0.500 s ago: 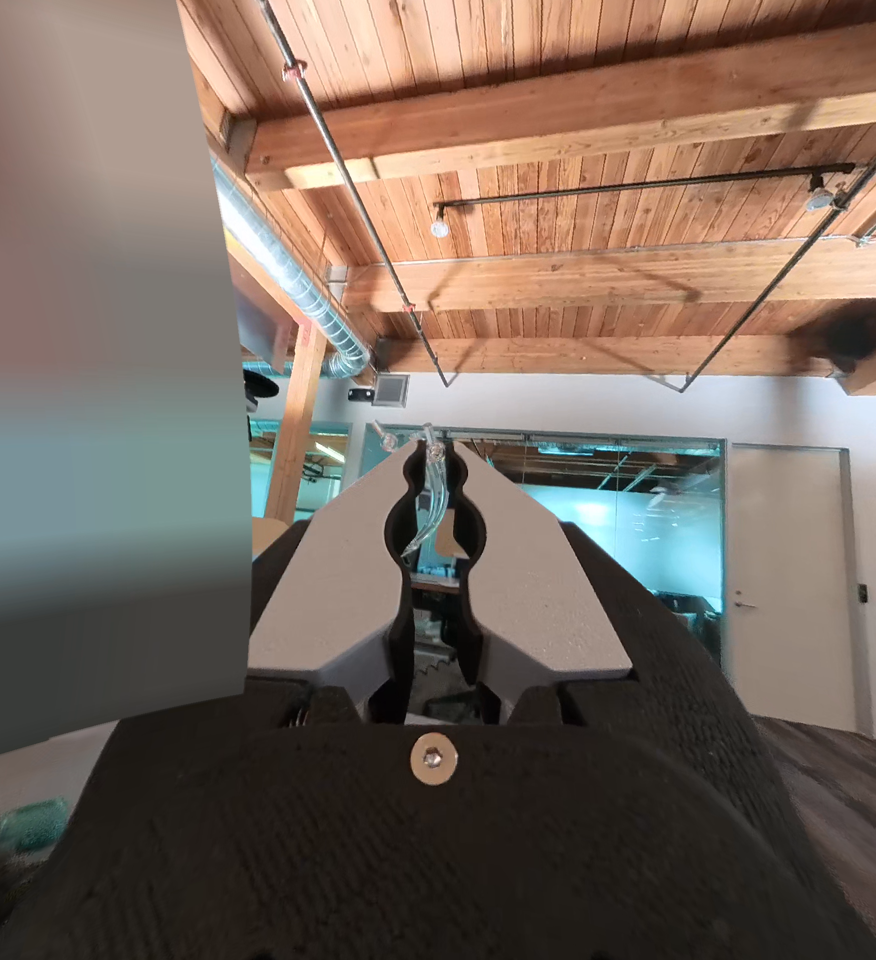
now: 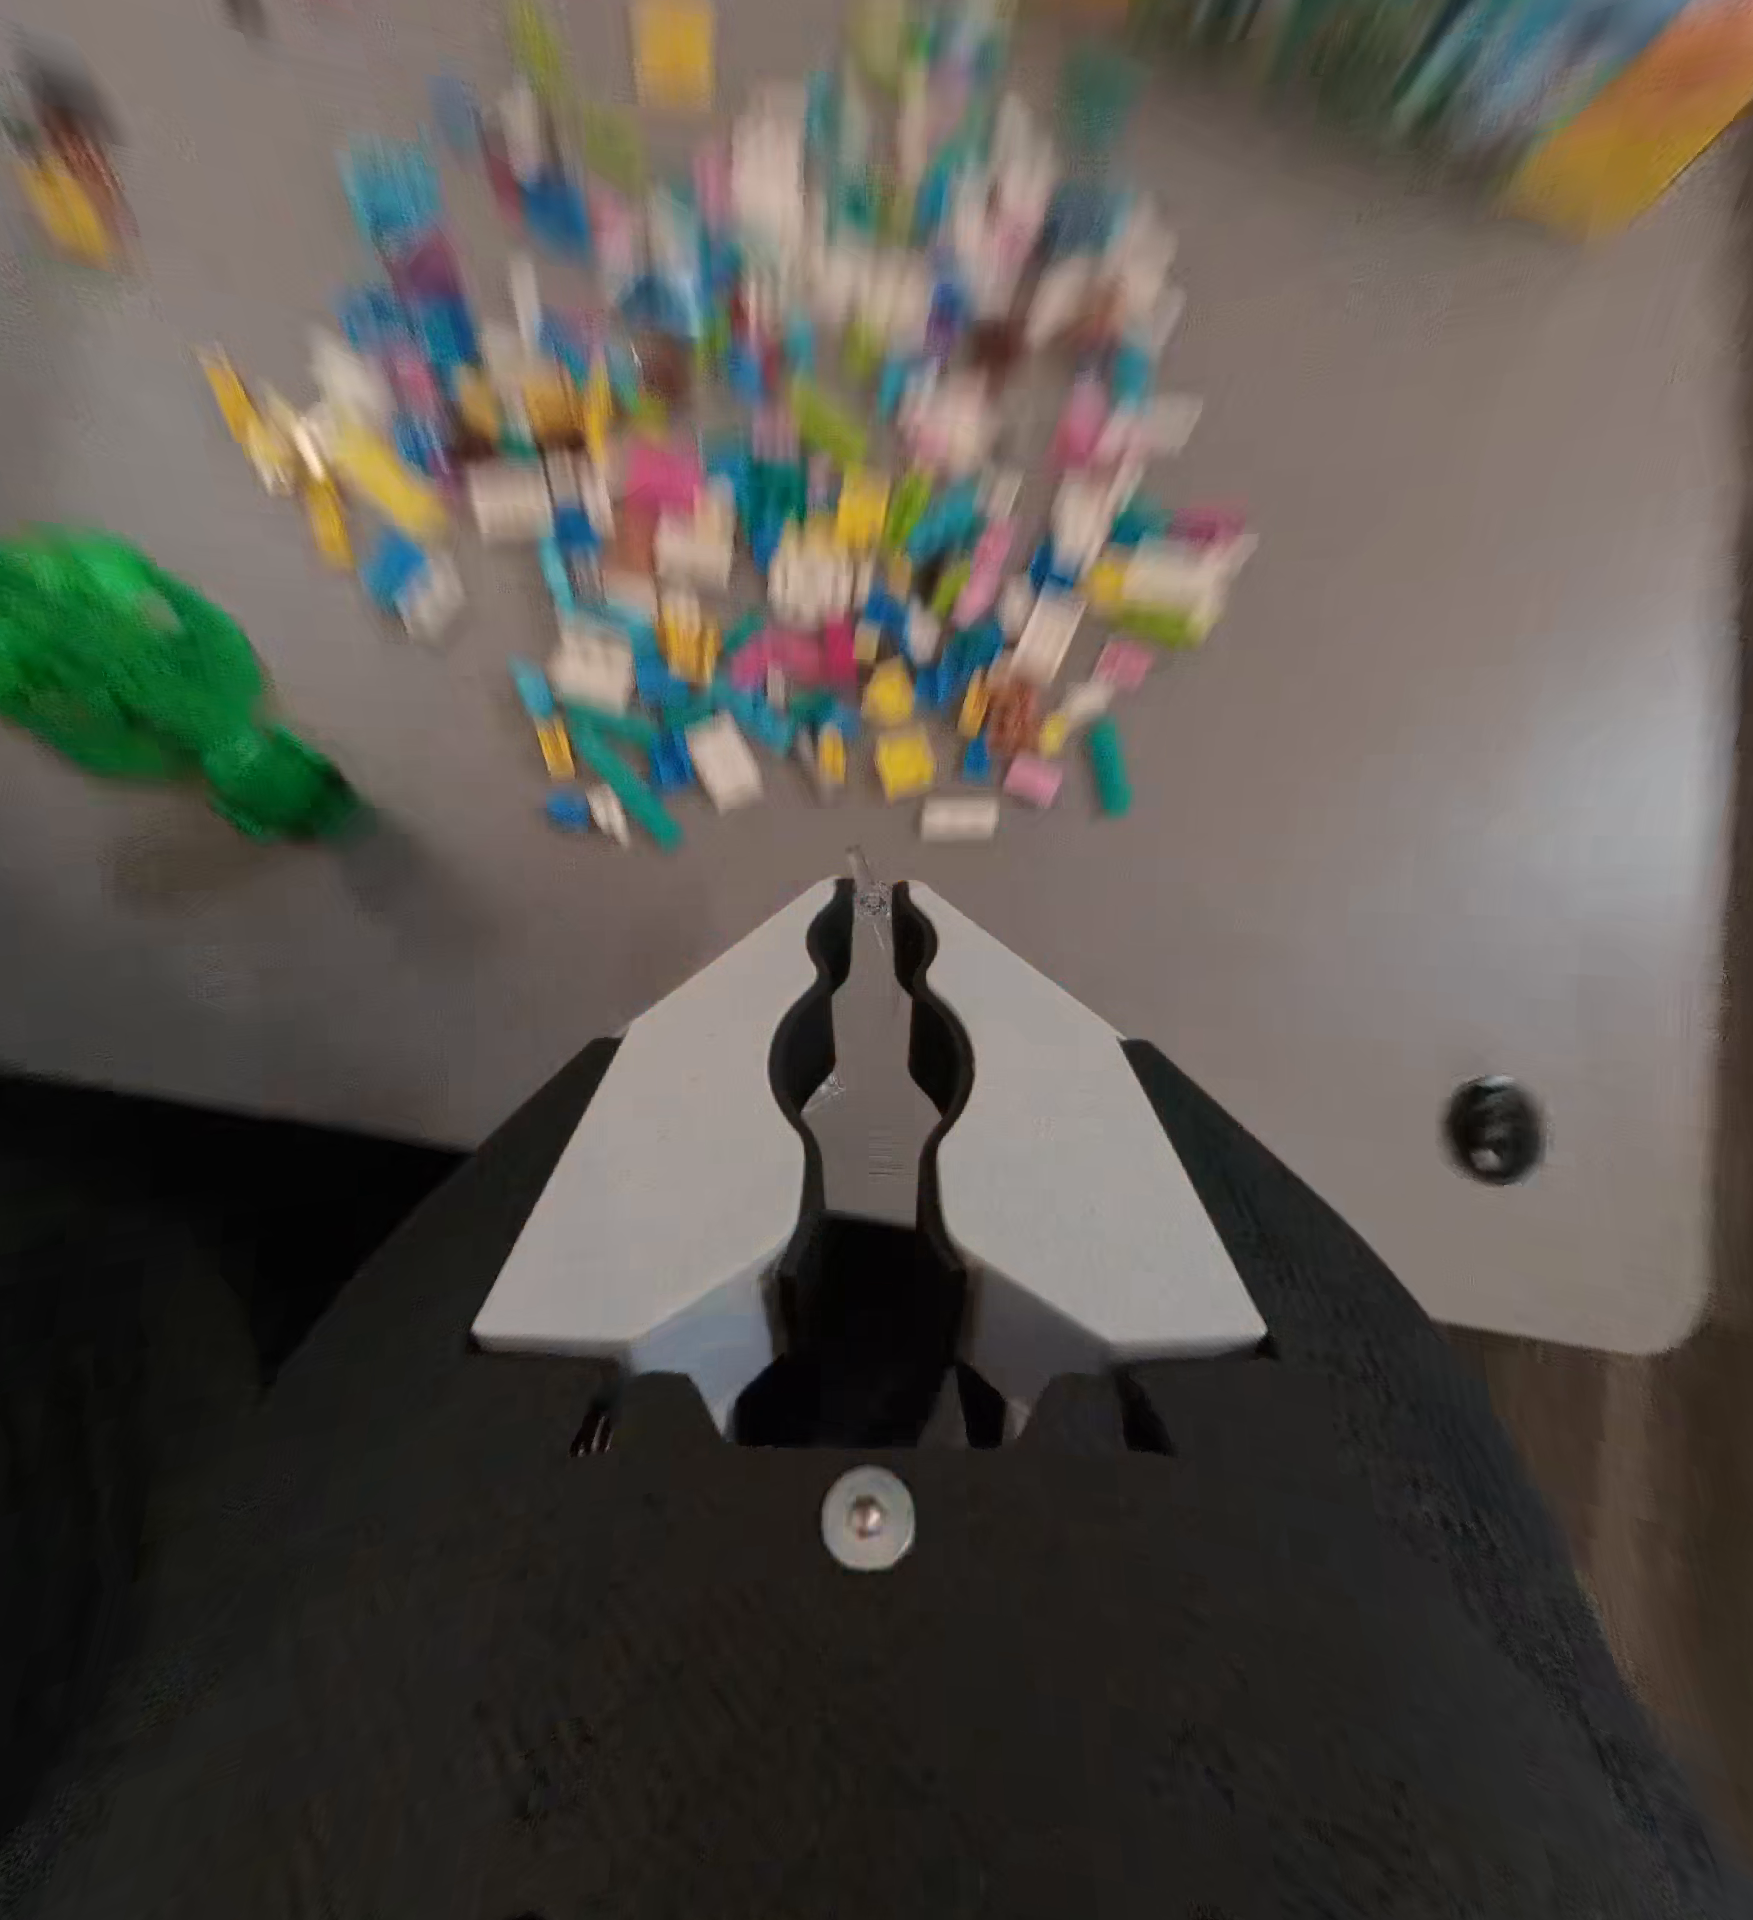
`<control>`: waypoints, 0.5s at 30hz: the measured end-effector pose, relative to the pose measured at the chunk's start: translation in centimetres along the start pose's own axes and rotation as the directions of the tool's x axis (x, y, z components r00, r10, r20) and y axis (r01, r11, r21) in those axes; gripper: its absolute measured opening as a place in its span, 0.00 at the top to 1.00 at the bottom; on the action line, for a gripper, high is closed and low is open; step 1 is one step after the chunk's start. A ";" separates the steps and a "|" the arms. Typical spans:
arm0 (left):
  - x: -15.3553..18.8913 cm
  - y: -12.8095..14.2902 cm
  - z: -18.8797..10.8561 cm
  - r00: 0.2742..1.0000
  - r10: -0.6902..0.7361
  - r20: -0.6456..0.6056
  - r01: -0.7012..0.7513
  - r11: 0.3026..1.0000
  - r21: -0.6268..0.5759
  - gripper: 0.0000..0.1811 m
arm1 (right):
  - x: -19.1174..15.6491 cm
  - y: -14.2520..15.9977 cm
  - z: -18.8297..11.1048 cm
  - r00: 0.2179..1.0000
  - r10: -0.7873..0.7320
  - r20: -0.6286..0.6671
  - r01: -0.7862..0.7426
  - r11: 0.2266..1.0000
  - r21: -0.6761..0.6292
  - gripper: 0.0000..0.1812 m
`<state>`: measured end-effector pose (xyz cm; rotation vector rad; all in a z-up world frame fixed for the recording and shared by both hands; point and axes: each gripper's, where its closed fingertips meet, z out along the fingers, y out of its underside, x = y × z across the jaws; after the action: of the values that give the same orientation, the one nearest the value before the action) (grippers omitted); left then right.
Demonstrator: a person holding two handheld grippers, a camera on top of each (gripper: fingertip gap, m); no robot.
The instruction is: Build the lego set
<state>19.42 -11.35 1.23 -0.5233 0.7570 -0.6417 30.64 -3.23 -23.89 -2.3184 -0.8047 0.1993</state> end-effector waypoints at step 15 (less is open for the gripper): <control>0.1 0.0 0.1 1.000 -0.005 -0.030 0.004 1.000 -0.024 0.88 | 1.0 7.1 6.7 0.990 -0.068 0.127 0.118 0.888 -0.444 0.91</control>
<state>19.57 -11.40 1.22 -0.5383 0.7931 -0.6467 32.68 -3.17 -33.45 -2.7103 -1.1122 0.1028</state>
